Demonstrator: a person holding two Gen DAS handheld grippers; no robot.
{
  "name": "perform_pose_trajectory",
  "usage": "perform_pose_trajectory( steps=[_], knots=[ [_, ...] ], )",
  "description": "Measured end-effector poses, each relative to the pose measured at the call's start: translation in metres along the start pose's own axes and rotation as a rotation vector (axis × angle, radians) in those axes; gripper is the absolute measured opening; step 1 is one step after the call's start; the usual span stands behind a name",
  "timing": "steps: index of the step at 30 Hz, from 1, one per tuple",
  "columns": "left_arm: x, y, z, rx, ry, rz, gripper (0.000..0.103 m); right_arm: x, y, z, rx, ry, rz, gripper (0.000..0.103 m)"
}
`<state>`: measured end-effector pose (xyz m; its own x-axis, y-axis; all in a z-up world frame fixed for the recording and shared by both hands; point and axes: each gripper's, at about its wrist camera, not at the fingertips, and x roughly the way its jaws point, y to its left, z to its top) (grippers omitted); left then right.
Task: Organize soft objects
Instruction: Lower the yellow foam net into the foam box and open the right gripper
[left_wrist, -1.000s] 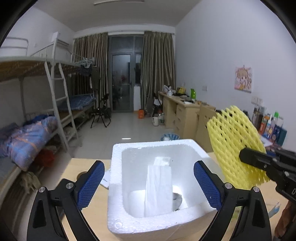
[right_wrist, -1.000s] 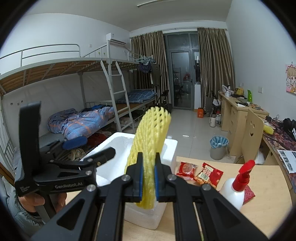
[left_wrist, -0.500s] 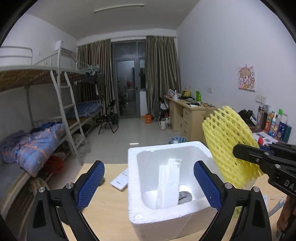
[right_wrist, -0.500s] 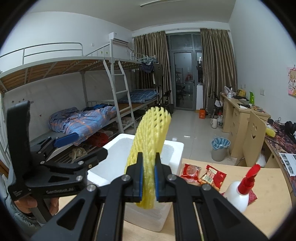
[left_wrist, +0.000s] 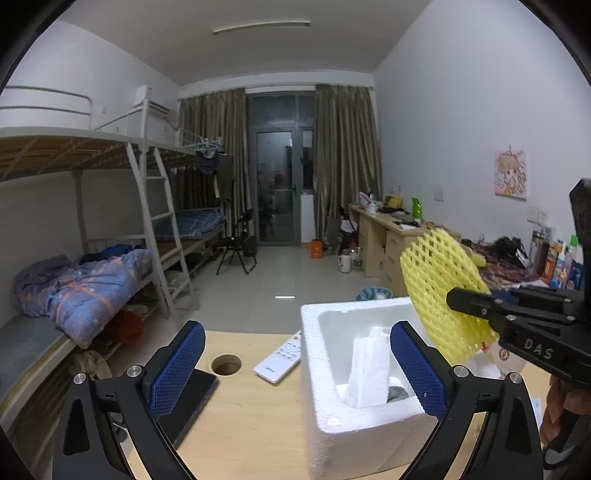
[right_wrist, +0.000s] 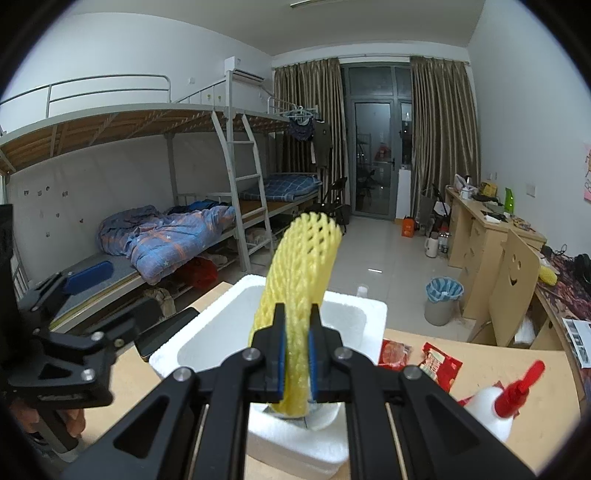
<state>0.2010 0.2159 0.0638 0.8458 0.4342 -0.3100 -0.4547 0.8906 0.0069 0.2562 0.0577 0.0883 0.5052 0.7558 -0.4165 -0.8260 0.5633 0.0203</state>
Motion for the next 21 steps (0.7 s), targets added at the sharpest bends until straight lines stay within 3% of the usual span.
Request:
perform_pose_trajectory(
  steps=[9,12,14,16,18,21],
  knots=[
    [-0.006,0.015,-0.001,-0.047,-0.008,0.024,0.103,0.018,-0.003,-0.002,0.011,0.036,-0.002,0.013],
    [-0.006,0.016,-0.002,-0.055,-0.003,0.026,0.103,0.021,0.0,0.0,0.014,0.041,-0.005,0.017],
    [-0.008,0.018,-0.002,-0.064,-0.003,0.027,0.103,0.02,0.001,0.0,0.011,0.042,-0.012,0.037],
    [-0.009,0.018,-0.002,-0.07,-0.004,0.026,0.103,0.018,0.002,0.0,0.01,0.035,-0.044,0.079],
    [-0.01,0.02,-0.001,-0.076,-0.007,0.03,0.103,0.012,0.003,0.001,0.01,0.01,-0.079,0.092],
    [-0.012,0.02,0.0,-0.077,-0.007,0.028,0.103,0.008,0.003,0.002,0.008,0.0,-0.078,0.095]
  ],
)
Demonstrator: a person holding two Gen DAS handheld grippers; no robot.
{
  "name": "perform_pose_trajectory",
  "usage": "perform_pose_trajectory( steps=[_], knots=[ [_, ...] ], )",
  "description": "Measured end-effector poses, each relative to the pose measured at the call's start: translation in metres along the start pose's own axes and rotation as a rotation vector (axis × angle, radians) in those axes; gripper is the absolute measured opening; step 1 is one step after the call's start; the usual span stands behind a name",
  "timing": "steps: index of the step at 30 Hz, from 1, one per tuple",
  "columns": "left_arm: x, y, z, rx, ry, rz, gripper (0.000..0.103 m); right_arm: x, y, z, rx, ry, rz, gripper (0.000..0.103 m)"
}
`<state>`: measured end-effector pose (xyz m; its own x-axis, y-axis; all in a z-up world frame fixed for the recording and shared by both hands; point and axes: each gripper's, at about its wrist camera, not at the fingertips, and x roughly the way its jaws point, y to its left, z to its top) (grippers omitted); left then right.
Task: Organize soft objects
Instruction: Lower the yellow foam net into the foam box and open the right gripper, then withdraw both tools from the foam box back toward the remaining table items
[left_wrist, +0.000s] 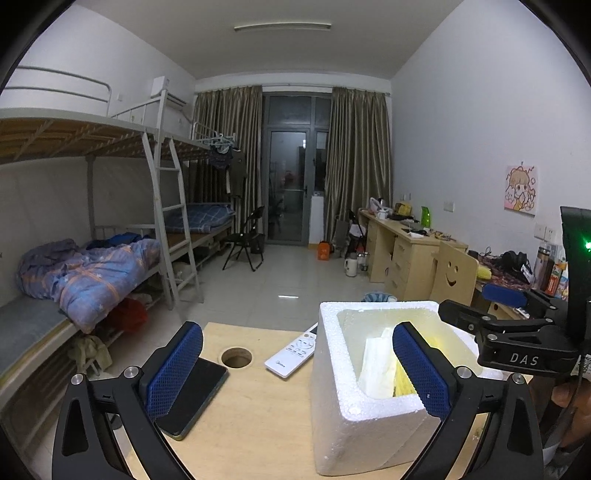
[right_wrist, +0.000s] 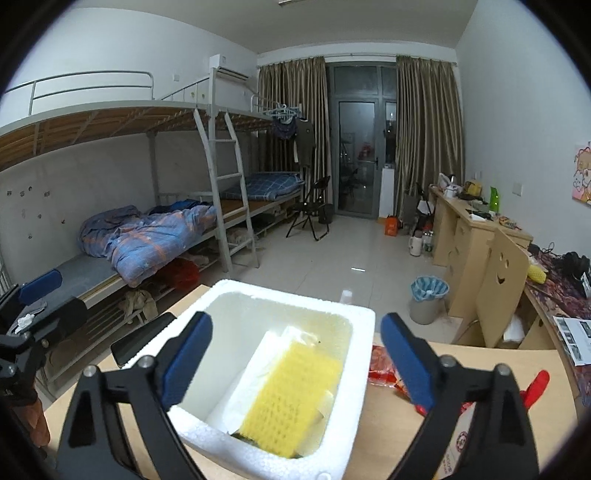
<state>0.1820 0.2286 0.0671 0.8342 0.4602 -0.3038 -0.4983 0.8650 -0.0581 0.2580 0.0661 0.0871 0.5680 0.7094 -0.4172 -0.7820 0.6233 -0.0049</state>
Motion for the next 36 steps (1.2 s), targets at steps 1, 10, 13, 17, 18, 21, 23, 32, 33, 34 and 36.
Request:
perform_pose_trajectory(
  steps=[1,10,13,17,18,21,23,32,33,34,36],
  knots=[
    [-0.001,-0.001,0.0,0.002,0.0,0.003,0.103,-0.002,0.0,0.0,-0.001,-0.001,-0.003,0.095],
    [-0.004,-0.003,-0.001,0.009,0.002,-0.003,0.103,-0.006,0.001,0.002,-0.016,-0.005,0.005,0.096],
    [-0.009,-0.004,-0.002,0.005,-0.003,-0.004,0.103,-0.012,-0.001,0.0,-0.014,-0.007,-0.002,0.096],
    [-0.018,-0.005,0.0,-0.005,-0.012,-0.008,0.103,-0.026,-0.005,0.0,0.0,-0.027,-0.007,0.096],
    [-0.02,-0.007,0.0,0.001,-0.012,-0.009,0.103,-0.031,-0.007,0.001,0.006,-0.039,-0.014,0.096],
    [-0.029,-0.011,0.0,0.005,-0.017,-0.01,0.103,-0.04,-0.009,0.003,0.024,-0.059,-0.037,0.103],
    [-0.037,-0.01,0.0,-0.019,-0.027,-0.01,0.103,-0.049,-0.012,0.001,0.033,-0.061,-0.038,0.103],
    [-0.074,-0.02,-0.001,-0.027,-0.053,-0.034,0.103,-0.092,-0.018,-0.014,0.066,-0.078,-0.069,0.103],
    [-0.078,-0.024,-0.001,-0.017,-0.051,-0.035,0.103,-0.097,-0.018,-0.014,0.065,-0.078,-0.071,0.103],
    [-0.081,-0.027,0.0,-0.005,-0.046,-0.035,0.103,-0.102,-0.018,-0.015,0.064,-0.078,-0.074,0.103],
    [-0.091,-0.033,-0.002,0.008,-0.051,-0.046,0.103,-0.111,-0.017,-0.018,0.066,-0.084,-0.077,0.103]
  ],
)
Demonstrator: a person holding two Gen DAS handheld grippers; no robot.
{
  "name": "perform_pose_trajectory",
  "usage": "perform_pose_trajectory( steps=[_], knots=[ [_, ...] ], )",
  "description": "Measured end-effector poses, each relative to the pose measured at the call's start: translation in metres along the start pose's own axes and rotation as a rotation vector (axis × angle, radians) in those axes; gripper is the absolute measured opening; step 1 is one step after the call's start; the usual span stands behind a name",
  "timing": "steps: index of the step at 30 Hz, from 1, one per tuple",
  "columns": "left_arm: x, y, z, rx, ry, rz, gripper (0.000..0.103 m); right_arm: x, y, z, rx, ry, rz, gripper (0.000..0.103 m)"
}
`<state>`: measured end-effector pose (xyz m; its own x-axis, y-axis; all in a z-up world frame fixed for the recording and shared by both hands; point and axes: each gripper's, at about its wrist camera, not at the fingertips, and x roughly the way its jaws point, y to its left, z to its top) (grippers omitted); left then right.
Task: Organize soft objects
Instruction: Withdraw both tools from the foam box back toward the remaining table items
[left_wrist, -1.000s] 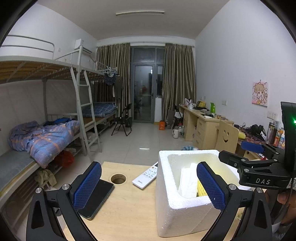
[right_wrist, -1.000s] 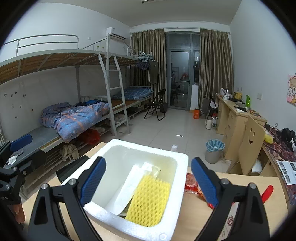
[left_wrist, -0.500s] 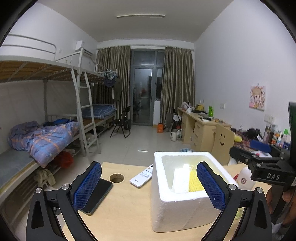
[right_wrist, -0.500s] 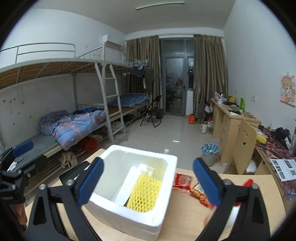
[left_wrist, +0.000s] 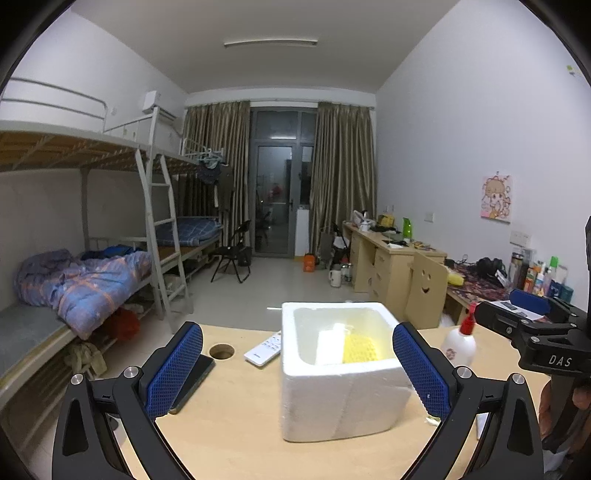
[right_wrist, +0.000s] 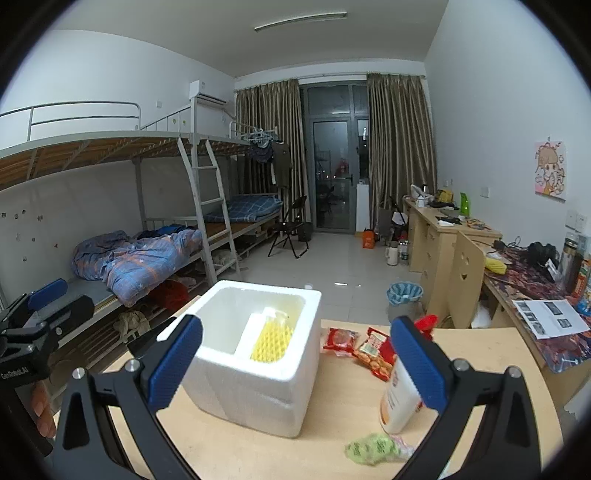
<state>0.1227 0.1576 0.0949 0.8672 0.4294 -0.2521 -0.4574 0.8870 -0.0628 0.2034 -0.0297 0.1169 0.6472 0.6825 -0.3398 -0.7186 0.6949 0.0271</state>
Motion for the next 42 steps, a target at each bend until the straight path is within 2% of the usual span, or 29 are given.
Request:
perform_pose_trajectory(
  steps=[23,31,42],
  knots=[
    [-0.114,-0.041,-0.013,0.049,-0.084,-0.081,0.103,-0.113,-0.011,-0.036,0.044,-0.095,-0.063,0.103],
    [-0.138,-0.047,-0.021,0.058,-0.101,-0.095,0.103,-0.131,-0.004,-0.044,0.032,-0.118,-0.074,0.103],
    [-0.137,-0.049,-0.043,0.056,-0.1,-0.132,0.103,-0.139,-0.007,-0.069,0.025,-0.127,-0.138,0.103]
  ],
)
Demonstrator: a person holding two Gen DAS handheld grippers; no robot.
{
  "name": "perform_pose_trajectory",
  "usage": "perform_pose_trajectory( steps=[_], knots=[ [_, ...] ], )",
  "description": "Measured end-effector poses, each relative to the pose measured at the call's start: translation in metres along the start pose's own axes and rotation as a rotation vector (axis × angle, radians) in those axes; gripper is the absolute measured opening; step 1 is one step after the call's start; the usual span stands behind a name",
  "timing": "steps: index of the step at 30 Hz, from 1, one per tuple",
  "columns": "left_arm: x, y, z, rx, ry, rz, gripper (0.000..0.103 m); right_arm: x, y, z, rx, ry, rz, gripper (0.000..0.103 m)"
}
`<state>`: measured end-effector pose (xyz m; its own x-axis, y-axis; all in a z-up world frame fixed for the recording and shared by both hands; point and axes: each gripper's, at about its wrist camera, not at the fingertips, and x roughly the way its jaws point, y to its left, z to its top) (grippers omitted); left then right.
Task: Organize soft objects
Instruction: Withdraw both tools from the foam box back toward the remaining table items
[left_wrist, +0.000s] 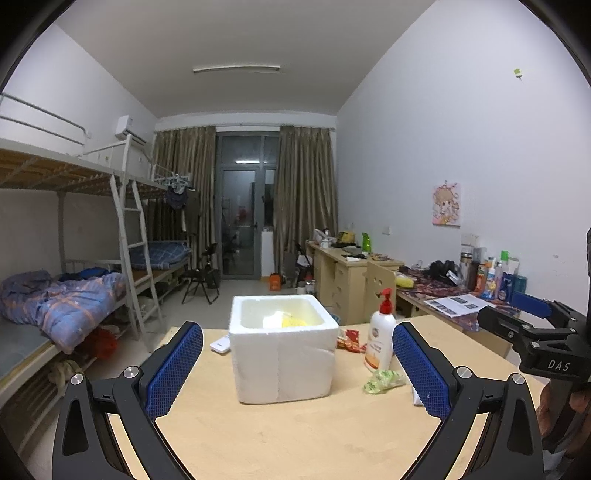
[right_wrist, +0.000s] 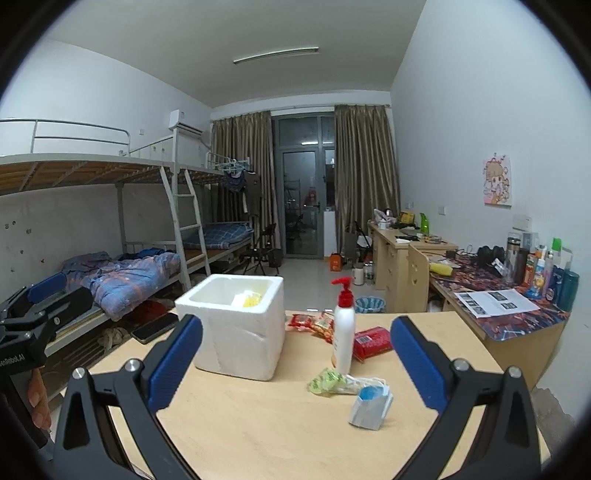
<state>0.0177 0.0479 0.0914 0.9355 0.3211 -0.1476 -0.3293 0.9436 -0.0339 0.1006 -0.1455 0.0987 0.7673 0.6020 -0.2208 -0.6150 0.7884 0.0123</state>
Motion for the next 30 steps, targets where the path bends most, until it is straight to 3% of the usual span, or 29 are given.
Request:
perform_pose_trajectory(
  steps=[13,23,30],
  knots=[
    [0.003,-0.012,-0.051,0.015,-0.05,-0.046,0.103,-0.011,-0.016,-0.042,0.023,-0.025,0.004,0.103],
    [0.013,-0.022,-0.093,0.001,0.008,-0.115,0.103,-0.014,-0.021,-0.085,0.02,0.026,-0.095,0.103],
    [0.019,-0.025,-0.119,-0.001,0.029,-0.137,0.103,-0.017,-0.022,-0.104,0.031,0.04,-0.104,0.103]
  ],
)
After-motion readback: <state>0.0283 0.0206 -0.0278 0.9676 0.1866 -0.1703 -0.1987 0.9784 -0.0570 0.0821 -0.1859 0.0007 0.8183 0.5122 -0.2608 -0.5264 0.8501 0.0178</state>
